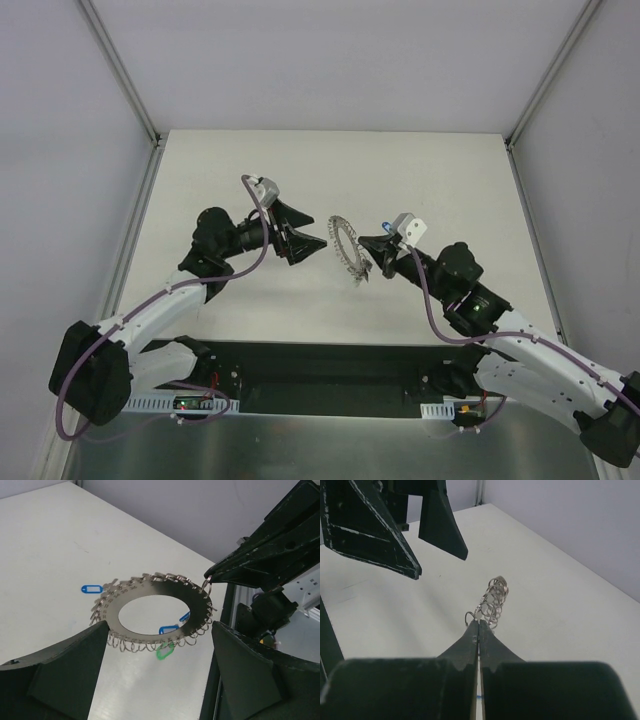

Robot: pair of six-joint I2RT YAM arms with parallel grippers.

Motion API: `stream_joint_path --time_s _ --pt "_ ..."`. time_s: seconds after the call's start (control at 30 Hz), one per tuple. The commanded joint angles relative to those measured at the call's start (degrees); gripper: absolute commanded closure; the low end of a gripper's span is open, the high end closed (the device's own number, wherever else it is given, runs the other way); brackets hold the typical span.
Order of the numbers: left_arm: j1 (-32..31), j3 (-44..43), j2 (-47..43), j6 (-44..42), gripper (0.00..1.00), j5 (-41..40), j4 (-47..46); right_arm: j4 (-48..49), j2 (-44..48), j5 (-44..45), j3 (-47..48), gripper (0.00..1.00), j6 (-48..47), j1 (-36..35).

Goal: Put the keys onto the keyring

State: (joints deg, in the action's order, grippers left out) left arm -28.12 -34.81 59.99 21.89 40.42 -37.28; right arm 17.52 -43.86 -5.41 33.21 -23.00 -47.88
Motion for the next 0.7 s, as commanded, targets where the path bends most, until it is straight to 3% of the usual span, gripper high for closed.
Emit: stream_joint_path --time_s 0.0,0.3,0.67 --pt "-2.5 -2.9 4.5 3.2 0.22 6.3 -12.8 5.9 1.7 -0.9 0.1 0.99 0.5 -0.2" --pt "-7.2 -3.3 10.9 0.1 0.44 8.5 -16.9 6.3 1.6 -0.7 -1.0 0.99 1.8 0.0" --pt "-9.8 -3.4 15.7 -3.2 0.50 5.2 -21.3 6.0 1.8 -2.0 -1.2 0.99 2.9 -0.1"
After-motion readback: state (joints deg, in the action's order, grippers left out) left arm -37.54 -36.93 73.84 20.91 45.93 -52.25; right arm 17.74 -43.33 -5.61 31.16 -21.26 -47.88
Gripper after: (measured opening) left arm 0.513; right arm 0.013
